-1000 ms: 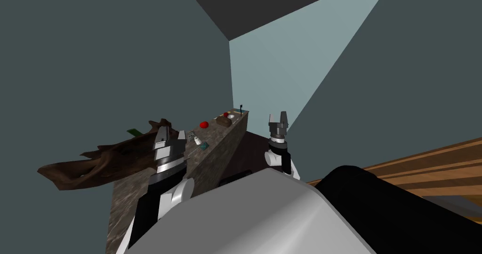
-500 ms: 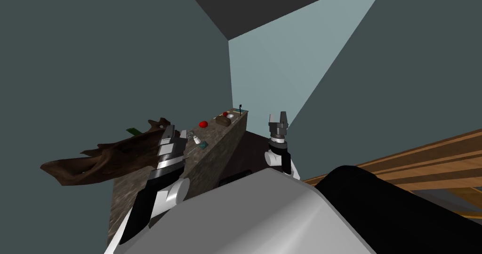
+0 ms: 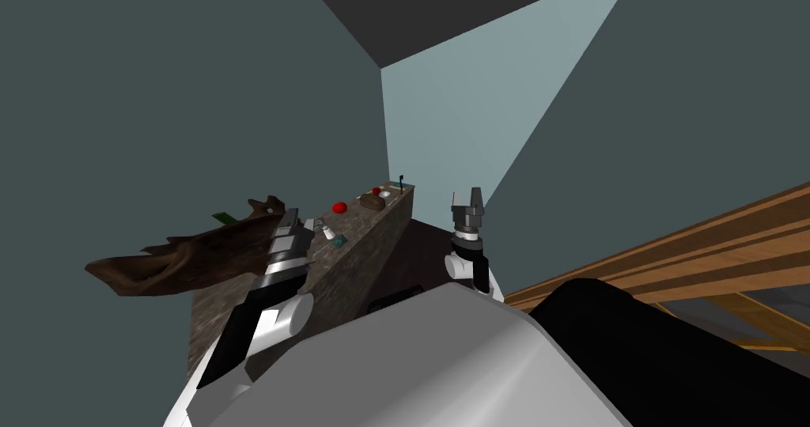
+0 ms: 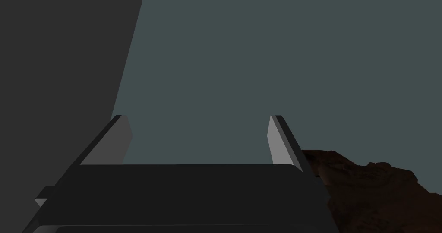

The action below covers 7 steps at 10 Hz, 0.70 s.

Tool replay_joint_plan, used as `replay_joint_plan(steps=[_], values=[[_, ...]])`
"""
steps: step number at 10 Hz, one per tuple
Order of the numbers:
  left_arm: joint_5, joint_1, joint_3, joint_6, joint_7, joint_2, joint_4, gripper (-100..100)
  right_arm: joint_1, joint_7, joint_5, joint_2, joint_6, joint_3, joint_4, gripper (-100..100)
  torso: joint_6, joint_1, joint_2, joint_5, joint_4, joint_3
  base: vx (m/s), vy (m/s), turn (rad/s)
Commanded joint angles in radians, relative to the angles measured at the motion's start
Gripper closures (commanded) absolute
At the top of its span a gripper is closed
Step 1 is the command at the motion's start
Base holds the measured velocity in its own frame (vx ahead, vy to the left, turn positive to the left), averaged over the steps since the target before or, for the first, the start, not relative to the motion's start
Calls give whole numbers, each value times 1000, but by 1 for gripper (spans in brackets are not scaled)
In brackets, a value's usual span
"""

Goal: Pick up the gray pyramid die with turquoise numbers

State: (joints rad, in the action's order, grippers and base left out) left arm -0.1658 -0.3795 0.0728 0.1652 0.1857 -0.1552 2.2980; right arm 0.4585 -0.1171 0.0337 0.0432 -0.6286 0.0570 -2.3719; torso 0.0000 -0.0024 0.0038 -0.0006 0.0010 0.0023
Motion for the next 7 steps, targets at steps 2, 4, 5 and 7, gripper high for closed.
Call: replay_joint_plan(steps=[2, 4, 5, 7], values=[[-30, 38, 40, -73, 5, -13, -26, -100, 0, 0, 0, 0, 0, 0, 0, 0, 0, 0, 0, 0, 0, 0, -49, -40, -26], [-59, 75, 77, -135, 12, -17, -49, -100, 0, 0, 0, 0, 0, 0, 0, 0, 0, -1, 1, 0, 0, 0, -80, -47, -34], [-59, 75, 77, -148, 12, -17, -49, -100, 0, 0, 0, 0, 0, 0, 0, 0, 0, 0, 1, 0, 0, 1, -52, -29, -8], [-90, 113, 118, -211, 18, -18, -75, -100, 0, 0, 0, 0, 0, 0, 0, 0, 0, 1, 0, 0, 0, 0, -55, -37, -29]])
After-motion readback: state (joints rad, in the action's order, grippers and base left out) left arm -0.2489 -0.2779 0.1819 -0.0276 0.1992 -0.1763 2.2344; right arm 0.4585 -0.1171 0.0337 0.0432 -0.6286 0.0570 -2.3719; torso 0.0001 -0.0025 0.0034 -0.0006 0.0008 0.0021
